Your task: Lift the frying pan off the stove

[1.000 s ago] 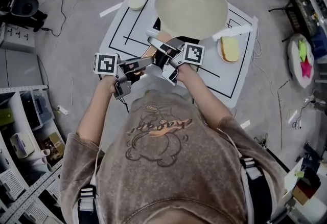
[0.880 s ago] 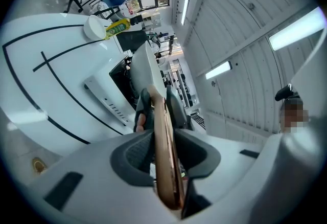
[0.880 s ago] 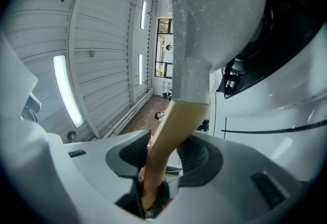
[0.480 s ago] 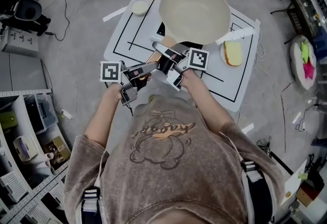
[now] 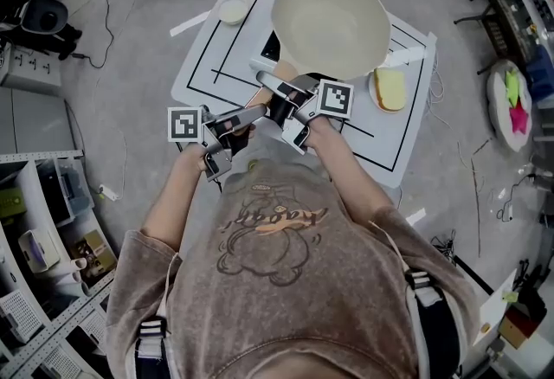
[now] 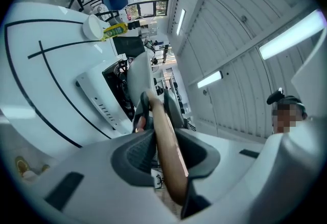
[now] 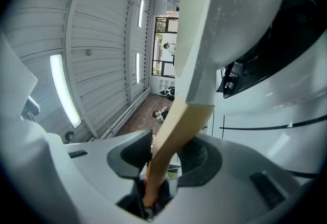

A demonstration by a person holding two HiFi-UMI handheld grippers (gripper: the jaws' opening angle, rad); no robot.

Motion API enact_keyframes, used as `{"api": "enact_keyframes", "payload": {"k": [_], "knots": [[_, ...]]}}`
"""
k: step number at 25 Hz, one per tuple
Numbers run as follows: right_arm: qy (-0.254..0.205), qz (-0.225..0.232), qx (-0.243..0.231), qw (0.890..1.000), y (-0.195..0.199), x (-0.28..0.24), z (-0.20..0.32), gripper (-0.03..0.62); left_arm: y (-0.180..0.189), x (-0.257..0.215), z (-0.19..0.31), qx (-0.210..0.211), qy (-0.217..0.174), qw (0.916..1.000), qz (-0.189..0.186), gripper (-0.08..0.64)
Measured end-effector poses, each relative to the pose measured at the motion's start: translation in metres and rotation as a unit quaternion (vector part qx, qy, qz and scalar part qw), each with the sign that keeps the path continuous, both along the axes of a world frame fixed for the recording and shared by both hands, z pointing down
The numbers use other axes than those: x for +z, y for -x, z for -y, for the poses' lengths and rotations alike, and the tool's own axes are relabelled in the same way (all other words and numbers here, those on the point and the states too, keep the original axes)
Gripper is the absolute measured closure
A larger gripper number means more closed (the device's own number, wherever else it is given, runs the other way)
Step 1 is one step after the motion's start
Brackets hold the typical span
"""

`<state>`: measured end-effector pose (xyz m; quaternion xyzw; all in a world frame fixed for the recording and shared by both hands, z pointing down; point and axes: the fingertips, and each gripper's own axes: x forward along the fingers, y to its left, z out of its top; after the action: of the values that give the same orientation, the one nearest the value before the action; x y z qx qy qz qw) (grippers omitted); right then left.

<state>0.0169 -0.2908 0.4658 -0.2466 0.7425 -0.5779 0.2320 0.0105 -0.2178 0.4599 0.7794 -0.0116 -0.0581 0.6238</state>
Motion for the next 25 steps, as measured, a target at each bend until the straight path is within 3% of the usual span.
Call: {"api": "enact_keyframes", "payload": {"k": [12,25], "knots": [[0.032,-0.015,-0.024,0.999,0.003,0.001,-0.019,0.456,0.000,-0.005,-0.019,-0.035,0.018,0.9991,-0.018,0.445],[0.015,-0.022,-0.088,0.996,0.031,-0.012,-0.043,0.457,0.018,-0.010,-0.043,-0.096,0.011,0.9952,-0.018,0.445]]}}
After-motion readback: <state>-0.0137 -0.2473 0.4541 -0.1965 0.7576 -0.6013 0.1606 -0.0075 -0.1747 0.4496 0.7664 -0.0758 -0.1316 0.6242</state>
